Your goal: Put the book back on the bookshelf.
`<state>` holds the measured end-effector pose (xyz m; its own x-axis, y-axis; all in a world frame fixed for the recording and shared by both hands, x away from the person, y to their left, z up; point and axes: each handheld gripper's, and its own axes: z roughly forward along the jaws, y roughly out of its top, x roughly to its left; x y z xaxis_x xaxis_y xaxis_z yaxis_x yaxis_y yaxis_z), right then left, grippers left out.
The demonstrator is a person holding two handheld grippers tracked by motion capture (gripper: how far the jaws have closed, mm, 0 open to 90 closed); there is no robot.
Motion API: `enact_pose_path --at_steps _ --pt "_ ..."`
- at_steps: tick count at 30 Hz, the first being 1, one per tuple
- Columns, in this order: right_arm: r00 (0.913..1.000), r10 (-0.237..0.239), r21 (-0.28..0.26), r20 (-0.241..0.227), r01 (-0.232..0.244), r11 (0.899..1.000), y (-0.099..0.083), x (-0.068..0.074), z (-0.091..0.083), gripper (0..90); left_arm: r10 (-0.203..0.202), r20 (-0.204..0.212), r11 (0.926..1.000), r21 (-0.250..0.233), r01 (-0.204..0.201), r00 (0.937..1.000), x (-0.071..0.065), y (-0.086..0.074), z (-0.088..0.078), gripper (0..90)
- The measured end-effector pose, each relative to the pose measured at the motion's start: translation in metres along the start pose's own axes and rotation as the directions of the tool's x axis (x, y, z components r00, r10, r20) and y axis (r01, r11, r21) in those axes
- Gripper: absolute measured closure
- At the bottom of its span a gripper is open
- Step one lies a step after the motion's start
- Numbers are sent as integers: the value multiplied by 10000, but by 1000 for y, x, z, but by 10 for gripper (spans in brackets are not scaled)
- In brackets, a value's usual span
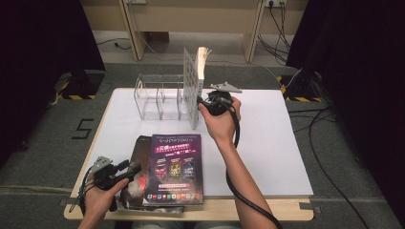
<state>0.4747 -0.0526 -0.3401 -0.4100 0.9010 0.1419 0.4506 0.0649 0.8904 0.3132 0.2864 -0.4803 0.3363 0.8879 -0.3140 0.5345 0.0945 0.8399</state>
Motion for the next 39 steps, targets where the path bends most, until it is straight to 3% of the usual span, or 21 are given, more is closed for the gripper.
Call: enact_pose_path --at_steps 12,20,28,30,39 --pt "10000 88 1178 -44 -82 9930 -35 -9 -7 537 191 229 9996 219 -196 9996 -11 15 14 390" --pt "9995 287 2087 -133 -253 9777 -64 -16 -4 622 394 203 9970 656 -407 9990 -14 25 35 455" --pt "9977 612 2800 -286 -508 9587 -88 -16 6 654 -85 102 9919 1265 71 9999 -10 29 52 553" --pt "9962 791 3008 -373 -643 9515 -93 -14 9 658 -45 66 9900 1411 36 10000 -10 29 56 559" --pt "9963 817 3659 -273 -661 9283 -109 -15 21 658 -313 171 9801 1968 274 9994 -12 25 69 614"
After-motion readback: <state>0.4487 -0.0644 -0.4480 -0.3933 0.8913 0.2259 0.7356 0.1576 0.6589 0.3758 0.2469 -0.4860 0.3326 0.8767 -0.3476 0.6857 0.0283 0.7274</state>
